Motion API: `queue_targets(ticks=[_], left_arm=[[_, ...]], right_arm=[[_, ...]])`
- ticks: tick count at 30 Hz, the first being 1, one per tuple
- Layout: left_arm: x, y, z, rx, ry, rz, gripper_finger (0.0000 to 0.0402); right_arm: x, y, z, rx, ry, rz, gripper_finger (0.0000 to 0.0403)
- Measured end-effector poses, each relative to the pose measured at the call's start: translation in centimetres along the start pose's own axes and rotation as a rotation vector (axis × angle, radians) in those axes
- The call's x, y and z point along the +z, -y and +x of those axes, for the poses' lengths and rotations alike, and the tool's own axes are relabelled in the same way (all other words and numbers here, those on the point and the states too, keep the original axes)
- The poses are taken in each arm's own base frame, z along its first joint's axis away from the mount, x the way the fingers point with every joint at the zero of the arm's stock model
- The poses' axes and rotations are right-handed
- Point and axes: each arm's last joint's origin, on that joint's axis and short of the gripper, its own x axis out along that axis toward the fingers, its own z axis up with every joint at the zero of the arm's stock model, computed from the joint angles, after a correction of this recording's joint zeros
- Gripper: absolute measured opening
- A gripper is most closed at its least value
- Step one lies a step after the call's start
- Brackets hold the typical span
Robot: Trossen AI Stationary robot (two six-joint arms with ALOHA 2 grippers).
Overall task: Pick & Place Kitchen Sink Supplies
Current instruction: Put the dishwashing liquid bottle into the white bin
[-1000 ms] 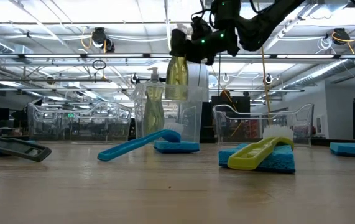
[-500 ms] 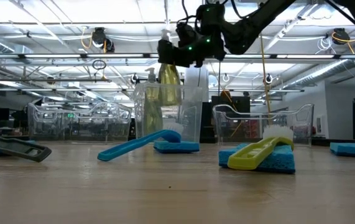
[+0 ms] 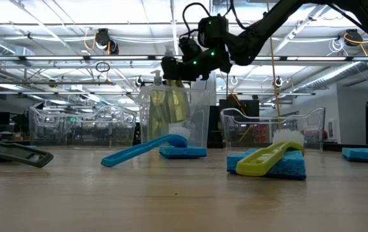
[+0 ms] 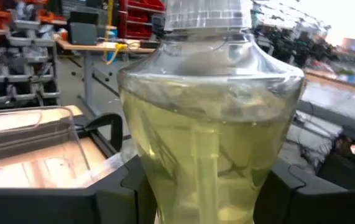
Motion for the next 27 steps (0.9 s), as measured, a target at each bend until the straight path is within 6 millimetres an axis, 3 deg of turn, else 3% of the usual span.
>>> queue_targets(ticks=[13, 27], left_arm=[[0.0, 0.1, -0.1, -0.006, 0.000, 0.002, 0.0273], [0.0, 0.1, -0.1, -0.005, 0.000, 0.013, 0.0274]], right_arm=[[-1.4, 0.2, 0.5, -0.067, -0.032, 0.043, 0.0176], [-1.6, 0.4, 0.5, -0.073, -0.057, 0.081, 0.0176]])
